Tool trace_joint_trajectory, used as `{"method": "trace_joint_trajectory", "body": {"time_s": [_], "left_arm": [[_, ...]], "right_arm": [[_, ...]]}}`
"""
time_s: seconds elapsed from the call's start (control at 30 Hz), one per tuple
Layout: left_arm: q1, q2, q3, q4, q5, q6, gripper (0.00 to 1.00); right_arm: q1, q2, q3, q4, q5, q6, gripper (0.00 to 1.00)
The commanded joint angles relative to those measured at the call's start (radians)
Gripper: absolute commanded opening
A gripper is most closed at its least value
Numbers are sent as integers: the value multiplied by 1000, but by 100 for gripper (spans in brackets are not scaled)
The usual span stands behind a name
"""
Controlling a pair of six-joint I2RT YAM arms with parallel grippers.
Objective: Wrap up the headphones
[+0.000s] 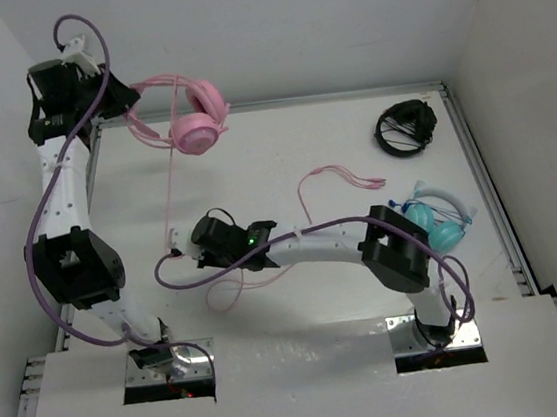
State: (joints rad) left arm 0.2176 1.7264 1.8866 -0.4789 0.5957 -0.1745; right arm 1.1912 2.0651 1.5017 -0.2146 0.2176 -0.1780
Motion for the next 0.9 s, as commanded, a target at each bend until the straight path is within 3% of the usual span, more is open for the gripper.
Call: {"method": "trace_joint_trajectory", "body": {"time_s": [0.0,0.17,0.3,0.47,0.63,0.73,0.87], "left_arm": [[-17,-37,-70,184,-250,116,0],[-150,-103,-350,302,-469,367,0],[-245,-171,-512,359,-507,542,0],[-253,-212,-586,359,-527,647,0],[-279,-248,-592,232,-416,766,0],[-299,-261,-584,101,-340,806,0],[-333,-268,-584,27,-353,840,0]], "right_arm": [[16,-147,35,-103,-12,-89,0],[13,-249,90,-157,74,-147,0],[-30,-299,147,-230,231,-170,0],[-195,-362,204,-371,354,-83,0],[-347,-375,193,-397,440,-54,0],[-444,-367,213,-387,427,-26,0],[-542,-333,345,-373,353,-5,0]]}}
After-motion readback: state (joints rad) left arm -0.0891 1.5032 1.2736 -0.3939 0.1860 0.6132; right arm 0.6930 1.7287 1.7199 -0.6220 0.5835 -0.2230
